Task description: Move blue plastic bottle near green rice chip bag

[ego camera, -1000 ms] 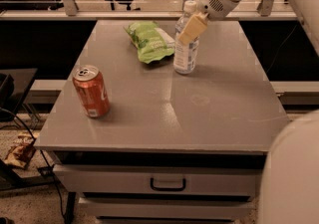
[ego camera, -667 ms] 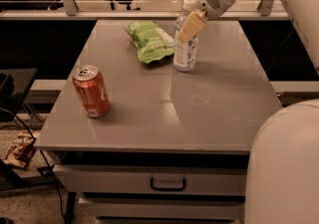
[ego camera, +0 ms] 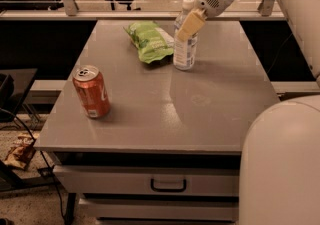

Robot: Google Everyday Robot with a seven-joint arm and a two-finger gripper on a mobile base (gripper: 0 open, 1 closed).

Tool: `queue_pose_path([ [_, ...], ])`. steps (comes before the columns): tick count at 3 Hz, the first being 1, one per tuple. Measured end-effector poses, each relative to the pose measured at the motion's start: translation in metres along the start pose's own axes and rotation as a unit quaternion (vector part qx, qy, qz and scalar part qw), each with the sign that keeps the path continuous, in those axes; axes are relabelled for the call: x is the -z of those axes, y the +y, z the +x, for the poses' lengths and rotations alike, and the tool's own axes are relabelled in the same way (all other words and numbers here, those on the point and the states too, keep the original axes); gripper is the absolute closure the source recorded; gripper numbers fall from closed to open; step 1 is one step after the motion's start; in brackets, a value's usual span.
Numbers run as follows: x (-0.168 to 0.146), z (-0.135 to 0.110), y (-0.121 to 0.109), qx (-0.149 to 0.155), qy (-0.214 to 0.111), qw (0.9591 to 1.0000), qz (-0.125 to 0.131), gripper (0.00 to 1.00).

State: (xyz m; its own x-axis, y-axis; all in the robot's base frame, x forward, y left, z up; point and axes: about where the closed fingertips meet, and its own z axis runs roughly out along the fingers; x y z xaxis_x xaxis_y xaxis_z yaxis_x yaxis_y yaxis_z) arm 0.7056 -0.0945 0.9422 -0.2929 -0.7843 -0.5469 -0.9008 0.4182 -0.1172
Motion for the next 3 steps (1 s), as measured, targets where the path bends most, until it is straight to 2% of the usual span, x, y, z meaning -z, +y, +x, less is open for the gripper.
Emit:
queue_pose_path([
  [1, -0.0052, -0.0008, 0.0001, 0.000, 0.000, 1.0000, -0.002, 0.07],
  [2, -0.0080, -0.0012, 0.0001, 0.000, 0.000, 1.0000, -0.004, 0.00],
  [3, -0.0080, -0.0012, 0.0001, 0.000, 0.000, 1.0000, -0.004, 0.00],
])
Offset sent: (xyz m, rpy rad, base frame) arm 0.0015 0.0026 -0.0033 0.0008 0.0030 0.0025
